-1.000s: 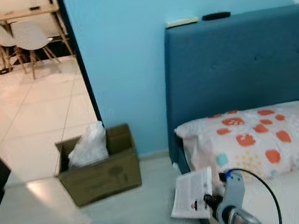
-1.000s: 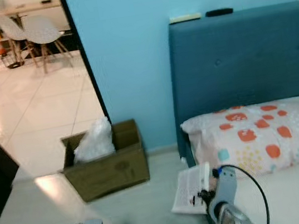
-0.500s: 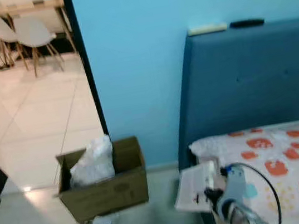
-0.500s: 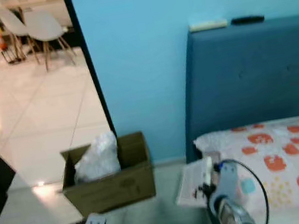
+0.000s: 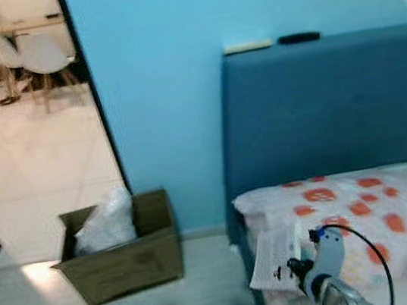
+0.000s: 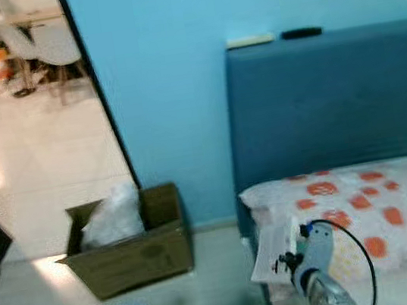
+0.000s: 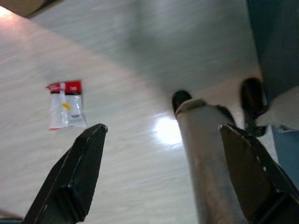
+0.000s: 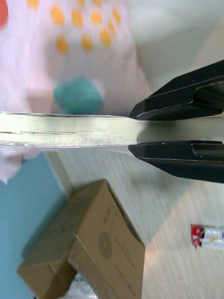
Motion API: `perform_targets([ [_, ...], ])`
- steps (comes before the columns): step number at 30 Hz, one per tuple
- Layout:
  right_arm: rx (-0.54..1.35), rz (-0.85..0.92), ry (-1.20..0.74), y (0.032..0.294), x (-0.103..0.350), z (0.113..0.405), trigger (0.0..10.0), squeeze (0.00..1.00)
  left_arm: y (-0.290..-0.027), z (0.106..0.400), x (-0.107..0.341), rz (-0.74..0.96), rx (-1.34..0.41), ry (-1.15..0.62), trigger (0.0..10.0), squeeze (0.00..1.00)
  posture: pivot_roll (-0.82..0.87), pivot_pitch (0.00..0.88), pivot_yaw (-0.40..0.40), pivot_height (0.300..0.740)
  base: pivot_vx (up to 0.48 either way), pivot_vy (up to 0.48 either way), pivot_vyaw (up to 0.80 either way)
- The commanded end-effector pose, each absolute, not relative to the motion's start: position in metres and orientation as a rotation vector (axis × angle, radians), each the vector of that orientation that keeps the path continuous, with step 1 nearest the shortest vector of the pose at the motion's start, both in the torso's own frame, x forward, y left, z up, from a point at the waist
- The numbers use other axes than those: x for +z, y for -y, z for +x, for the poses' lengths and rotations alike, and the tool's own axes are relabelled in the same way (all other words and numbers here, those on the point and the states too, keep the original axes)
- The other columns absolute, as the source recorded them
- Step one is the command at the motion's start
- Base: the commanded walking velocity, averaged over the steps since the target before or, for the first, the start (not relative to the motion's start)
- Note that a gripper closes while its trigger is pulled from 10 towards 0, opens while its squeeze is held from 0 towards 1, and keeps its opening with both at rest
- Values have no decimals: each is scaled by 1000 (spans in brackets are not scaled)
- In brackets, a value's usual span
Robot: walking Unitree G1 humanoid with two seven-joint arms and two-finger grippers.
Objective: Clean up the room
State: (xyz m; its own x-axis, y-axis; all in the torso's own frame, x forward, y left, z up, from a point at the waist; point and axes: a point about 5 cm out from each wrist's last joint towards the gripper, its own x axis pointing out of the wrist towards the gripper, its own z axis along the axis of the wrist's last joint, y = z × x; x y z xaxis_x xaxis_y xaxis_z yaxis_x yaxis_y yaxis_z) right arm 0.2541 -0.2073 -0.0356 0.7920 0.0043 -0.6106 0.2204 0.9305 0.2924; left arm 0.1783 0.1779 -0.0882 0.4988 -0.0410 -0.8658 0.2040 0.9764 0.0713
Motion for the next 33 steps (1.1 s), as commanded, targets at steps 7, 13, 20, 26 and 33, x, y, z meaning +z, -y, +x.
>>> perform_targets([
  [7, -14, 10, -565, 221, -6, 283, 10000, 0, -183, 179, -87, 180, -135, -1038, 10000, 0, 3, 0, -5, 720, 0, 0, 0],
  [13, 200, -560, -619, 218, 3, 295, 10000, 0, -184, 178, -88, 176, -134, -1039, 10000, 0, 2, 0, -6, 720, 0, 0, 0],
  [20, 475, -1102, -739, 237, 2, 289, 10000, 0, -182, 178, -88, 172, -135, -1039, 10000, 0, 9, 0, -14, 720, 0, 0, 0],
  [26, 637, -1213, -760, 247, 11, 289, 10000, 0, -183, 177, -88, 170, -131, -1041, 10000, 0, 7, 0, -15, 720, 0, 0, 0],
  [33, 775, -1175, -746, 253, 30, 295, 10000, 0, -182, 175, -89, 171, -134, -1046, 10000, 0, -1, 0, -17, 720, 0, 0, 0],
])
